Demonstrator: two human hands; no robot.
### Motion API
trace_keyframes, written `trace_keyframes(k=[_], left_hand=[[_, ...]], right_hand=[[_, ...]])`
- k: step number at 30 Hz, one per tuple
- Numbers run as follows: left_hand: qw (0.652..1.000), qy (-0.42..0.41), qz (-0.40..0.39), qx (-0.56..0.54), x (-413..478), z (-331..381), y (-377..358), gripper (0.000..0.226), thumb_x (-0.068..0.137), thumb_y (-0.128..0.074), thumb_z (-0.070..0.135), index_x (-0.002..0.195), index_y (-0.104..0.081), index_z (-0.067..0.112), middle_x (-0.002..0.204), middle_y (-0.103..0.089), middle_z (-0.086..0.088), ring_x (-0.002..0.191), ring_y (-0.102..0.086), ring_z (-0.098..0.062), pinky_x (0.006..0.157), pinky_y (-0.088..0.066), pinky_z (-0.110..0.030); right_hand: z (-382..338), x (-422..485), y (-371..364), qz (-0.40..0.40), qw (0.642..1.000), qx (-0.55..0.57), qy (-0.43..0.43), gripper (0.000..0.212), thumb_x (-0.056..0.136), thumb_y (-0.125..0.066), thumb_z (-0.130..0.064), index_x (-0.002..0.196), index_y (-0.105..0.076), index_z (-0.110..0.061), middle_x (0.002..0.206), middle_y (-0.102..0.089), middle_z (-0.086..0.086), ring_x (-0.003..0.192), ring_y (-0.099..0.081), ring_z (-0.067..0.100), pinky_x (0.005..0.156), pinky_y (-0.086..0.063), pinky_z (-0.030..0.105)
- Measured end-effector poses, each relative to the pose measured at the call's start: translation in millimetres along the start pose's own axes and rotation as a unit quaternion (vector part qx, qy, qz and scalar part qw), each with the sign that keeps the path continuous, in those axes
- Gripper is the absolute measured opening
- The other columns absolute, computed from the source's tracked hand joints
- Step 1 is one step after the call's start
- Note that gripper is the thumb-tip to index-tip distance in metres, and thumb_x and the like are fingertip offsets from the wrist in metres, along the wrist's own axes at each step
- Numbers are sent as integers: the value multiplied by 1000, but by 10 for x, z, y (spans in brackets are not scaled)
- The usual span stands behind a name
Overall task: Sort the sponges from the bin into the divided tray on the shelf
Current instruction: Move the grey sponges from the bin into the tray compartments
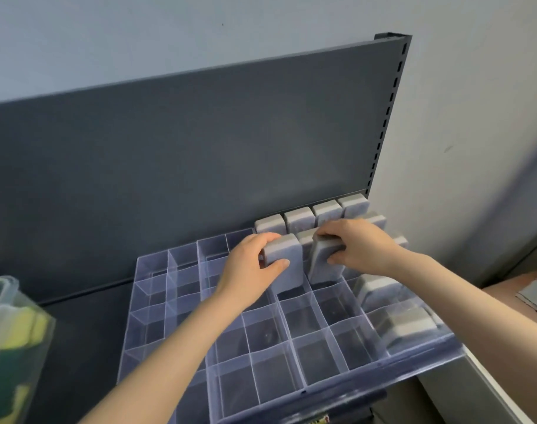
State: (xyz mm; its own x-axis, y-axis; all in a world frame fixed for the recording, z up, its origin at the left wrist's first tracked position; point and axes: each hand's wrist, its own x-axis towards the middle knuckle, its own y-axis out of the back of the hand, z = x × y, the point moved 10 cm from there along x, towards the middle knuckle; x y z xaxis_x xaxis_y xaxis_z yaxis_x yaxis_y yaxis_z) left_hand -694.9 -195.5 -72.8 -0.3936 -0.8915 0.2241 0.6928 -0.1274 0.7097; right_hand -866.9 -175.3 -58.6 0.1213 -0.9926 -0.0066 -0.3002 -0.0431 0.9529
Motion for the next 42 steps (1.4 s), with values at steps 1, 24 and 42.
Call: trace_keyframes(k=[1,24,42], left_hand=[[1000,-3,7,12,-4,13,-5,45,83,-69,35,125,-57,29,114,-55,15,92,-50,-1,74,-35,-6],[994,3,-12,107,-117,-87,-319,39,83,-69,28,121,-62,25,117,-56,13,106,-52,-7,84,-36,-16],[988,-3,-23,151,-237,101,-277,49,86,-66,31,133,-53,23,129,-53,7,114,-50,-15,85,-38,-22]], right_hand=[[-19,13,-14,-5,1000,-5,11,48,73,-64,-17,119,-58,-27,109,-67,-3,95,-59,23,70,-47,31],[-53,106,-204,-45,995,-65,55,38,72,-62,-20,109,-61,-29,106,-67,-5,100,-60,24,73,-49,32],[-221,67,-251,-49,992,-95,66,40,73,-64,-34,113,-60,-30,115,-63,-7,105,-58,20,78,-52,36]])
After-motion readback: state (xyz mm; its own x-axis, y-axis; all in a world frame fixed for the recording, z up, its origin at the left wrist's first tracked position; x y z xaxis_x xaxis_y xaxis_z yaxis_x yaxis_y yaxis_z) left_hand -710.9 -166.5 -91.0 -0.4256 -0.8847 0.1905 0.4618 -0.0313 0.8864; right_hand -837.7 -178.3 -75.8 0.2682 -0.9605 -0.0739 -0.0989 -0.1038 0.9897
